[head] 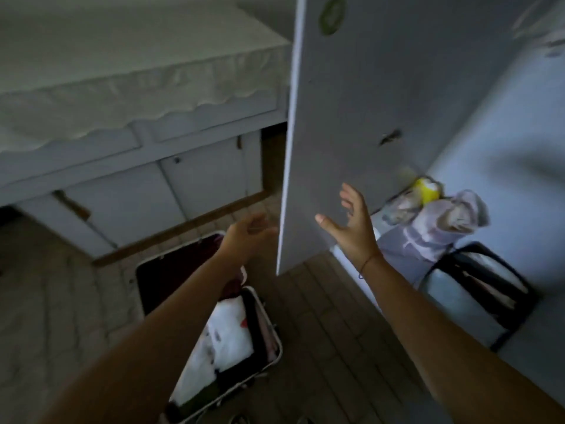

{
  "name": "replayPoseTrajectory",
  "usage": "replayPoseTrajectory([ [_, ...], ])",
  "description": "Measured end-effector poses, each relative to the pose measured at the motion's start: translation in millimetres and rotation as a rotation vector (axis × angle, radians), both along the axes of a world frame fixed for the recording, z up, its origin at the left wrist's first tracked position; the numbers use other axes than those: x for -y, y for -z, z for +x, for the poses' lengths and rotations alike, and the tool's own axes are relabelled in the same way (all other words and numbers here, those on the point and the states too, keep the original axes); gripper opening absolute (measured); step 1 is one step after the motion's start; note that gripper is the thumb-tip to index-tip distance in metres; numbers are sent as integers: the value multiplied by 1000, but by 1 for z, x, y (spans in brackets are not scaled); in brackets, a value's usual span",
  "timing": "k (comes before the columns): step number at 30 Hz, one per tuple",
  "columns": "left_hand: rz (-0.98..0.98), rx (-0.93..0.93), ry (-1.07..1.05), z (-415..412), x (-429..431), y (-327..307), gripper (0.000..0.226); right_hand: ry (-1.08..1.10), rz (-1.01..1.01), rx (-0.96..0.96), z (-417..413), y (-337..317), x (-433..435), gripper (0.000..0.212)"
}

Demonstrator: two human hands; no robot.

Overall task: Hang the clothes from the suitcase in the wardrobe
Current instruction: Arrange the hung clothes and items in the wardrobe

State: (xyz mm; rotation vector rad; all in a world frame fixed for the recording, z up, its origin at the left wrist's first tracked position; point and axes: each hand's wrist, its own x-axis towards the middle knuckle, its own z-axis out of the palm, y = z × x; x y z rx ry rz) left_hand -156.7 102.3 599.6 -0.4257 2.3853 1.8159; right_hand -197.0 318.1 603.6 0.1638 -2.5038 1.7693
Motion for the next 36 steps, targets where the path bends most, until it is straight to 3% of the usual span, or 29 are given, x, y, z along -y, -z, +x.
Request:
replayPoseTrajectory([
  [6,-32,139,-224,74,131,66,52,-172,25,224,39,84,111,69],
  [12,-17,321,-343,129,216,191,58,-269,67,409,72,206,199,63],
  [27,259,542,-492,148,172,550,57,-311,316,658,75,557,237,75],
  [32,340,545,-541,139,140,633,59,-461,496,546,65,633,248,84],
  [36,359,467,-655,142,129,670,41,-675,604,329,39,666,283,84],
])
